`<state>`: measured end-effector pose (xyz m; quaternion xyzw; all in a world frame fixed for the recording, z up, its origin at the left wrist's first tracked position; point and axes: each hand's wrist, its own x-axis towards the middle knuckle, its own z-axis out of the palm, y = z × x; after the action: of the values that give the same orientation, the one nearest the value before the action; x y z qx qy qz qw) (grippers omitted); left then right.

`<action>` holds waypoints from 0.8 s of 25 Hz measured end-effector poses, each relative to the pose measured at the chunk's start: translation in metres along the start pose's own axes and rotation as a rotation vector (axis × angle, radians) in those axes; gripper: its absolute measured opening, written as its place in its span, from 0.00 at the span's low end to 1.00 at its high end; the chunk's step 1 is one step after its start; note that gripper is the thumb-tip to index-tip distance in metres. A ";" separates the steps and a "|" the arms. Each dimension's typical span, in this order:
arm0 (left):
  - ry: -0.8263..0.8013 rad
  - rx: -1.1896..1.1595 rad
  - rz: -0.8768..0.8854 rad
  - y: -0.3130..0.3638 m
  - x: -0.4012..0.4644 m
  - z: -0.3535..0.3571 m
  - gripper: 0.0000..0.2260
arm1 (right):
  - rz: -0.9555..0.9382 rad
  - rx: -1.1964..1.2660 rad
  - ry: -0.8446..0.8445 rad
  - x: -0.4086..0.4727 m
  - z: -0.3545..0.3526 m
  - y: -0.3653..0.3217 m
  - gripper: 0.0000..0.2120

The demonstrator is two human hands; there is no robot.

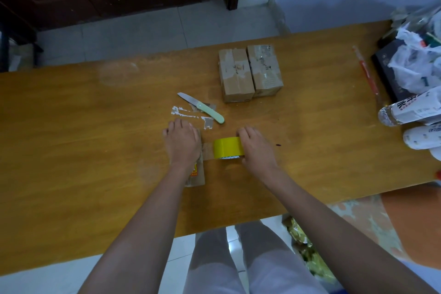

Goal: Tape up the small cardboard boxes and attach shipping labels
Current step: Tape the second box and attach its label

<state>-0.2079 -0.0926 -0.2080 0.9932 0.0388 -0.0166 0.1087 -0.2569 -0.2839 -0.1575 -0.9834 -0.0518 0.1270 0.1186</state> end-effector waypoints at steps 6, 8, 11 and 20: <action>-0.049 -0.020 -0.057 -0.008 0.005 -0.002 0.15 | 0.005 -0.142 0.039 0.011 -0.007 0.003 0.22; -0.055 -0.019 -0.077 -0.014 0.009 -0.004 0.15 | 0.002 -0.199 0.073 0.014 -0.011 0.007 0.22; -0.023 -0.032 -0.112 -0.029 0.017 -0.009 0.15 | -0.043 -0.279 0.166 0.018 -0.016 0.015 0.21; 0.009 0.016 -0.137 -0.042 0.021 -0.013 0.15 | 0.056 -0.148 0.133 0.029 -0.014 0.020 0.27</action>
<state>-0.1901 -0.0477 -0.2051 0.9891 0.1069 -0.0196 0.0991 -0.2241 -0.3022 -0.1558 -0.9968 -0.0258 0.0606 0.0451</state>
